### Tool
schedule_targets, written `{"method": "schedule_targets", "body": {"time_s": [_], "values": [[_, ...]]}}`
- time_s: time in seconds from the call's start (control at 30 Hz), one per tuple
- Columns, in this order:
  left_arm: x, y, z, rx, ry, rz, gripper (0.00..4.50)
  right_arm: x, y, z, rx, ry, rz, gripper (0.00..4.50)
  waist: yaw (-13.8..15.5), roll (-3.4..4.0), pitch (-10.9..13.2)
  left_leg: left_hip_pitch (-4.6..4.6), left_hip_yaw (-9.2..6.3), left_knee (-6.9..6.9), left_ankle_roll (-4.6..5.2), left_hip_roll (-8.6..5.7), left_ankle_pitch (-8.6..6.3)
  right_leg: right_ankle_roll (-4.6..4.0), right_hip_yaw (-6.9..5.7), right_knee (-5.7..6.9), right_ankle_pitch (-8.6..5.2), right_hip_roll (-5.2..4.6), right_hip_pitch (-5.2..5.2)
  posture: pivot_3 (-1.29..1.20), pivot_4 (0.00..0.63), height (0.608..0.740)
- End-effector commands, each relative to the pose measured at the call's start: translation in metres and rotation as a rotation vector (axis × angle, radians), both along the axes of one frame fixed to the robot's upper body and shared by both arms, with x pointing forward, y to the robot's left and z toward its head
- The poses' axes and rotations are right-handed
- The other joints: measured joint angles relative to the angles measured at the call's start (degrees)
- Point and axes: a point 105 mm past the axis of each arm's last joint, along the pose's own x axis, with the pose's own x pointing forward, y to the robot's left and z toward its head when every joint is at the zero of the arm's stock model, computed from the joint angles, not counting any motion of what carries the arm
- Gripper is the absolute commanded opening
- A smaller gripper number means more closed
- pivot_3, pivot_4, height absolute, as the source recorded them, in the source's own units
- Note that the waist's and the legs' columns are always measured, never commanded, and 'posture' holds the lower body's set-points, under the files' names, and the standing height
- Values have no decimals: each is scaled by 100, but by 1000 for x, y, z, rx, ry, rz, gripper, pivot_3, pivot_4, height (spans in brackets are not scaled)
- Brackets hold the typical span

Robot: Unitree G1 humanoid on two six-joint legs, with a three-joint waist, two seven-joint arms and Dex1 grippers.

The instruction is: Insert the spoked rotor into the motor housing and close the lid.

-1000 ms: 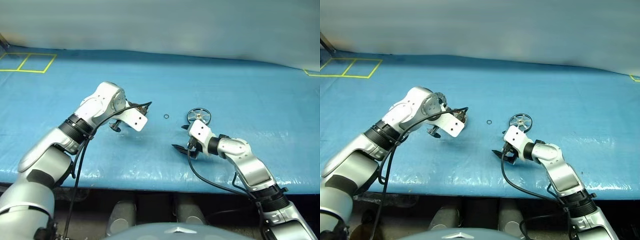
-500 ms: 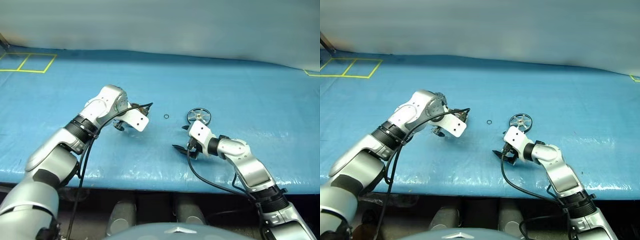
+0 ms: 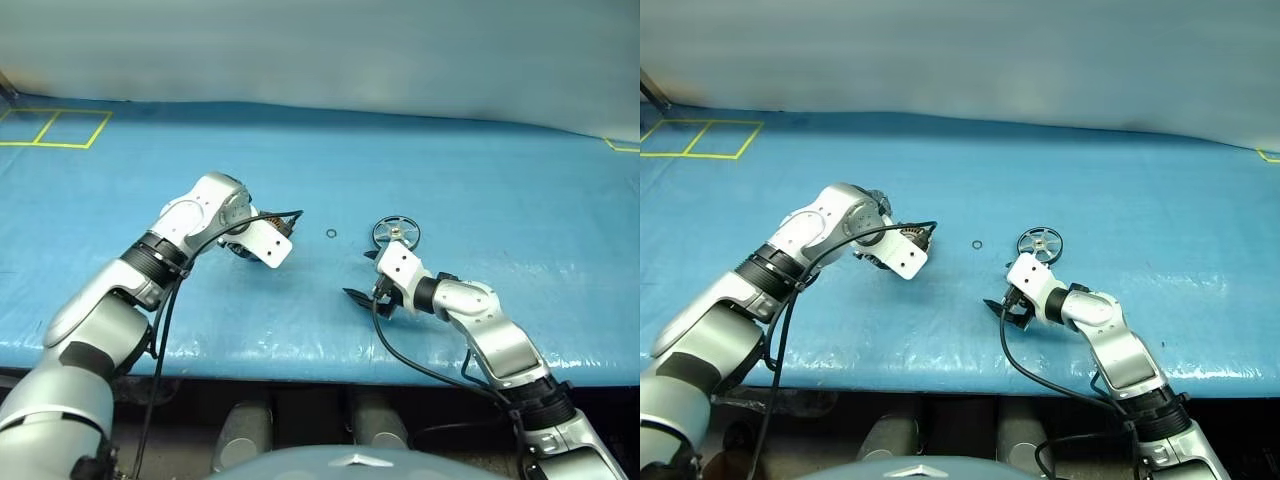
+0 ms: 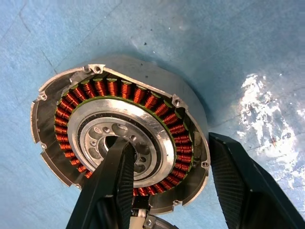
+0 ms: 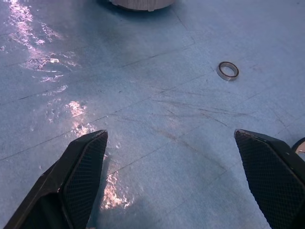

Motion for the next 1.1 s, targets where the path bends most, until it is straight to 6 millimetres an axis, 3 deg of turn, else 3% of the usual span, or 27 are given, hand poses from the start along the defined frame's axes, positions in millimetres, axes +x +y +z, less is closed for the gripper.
{"method": "schedule_targets", "body": {"time_s": [0.03, 0.53, 0.67, 1.1], "values": [[-8, -6, -10, 5, 11, -111, 2060, 2, -2, 14, 28, -59, -17, 4500, 16, 0, 0, 0, 0, 0, 0, 0, 0, 0, 0, 0, 0, 0, 0, 0, 150, 740], [-7, -45, 25, -93, -177, -502, 2060, -1, -11, 12, 72, -95, -118, 4500, 86, -2, 2, -13, -2, 5, 0, -3, 0, 6, 1, -5, 4, -1, -5, 0, 150, 740], [-17, -54, 21, -114, -163, -576, 2060, -2, -10, 11, 76, -96, -124, 4500, 77, -2, 2, -12, -2, 5, 0, -3, 0, 5, 0, -4, 4, 0, -4, 0, 150, 740], [-47, -55, 0, -35, -106, -769, 2060, -1, -11, 10, 84, -105, -143, 4500, 35, -2, 1, -8, -2, 5, 0, -3, 0, 4, 3, -3, 4, 0, -2, 0, 150, 740]]}}
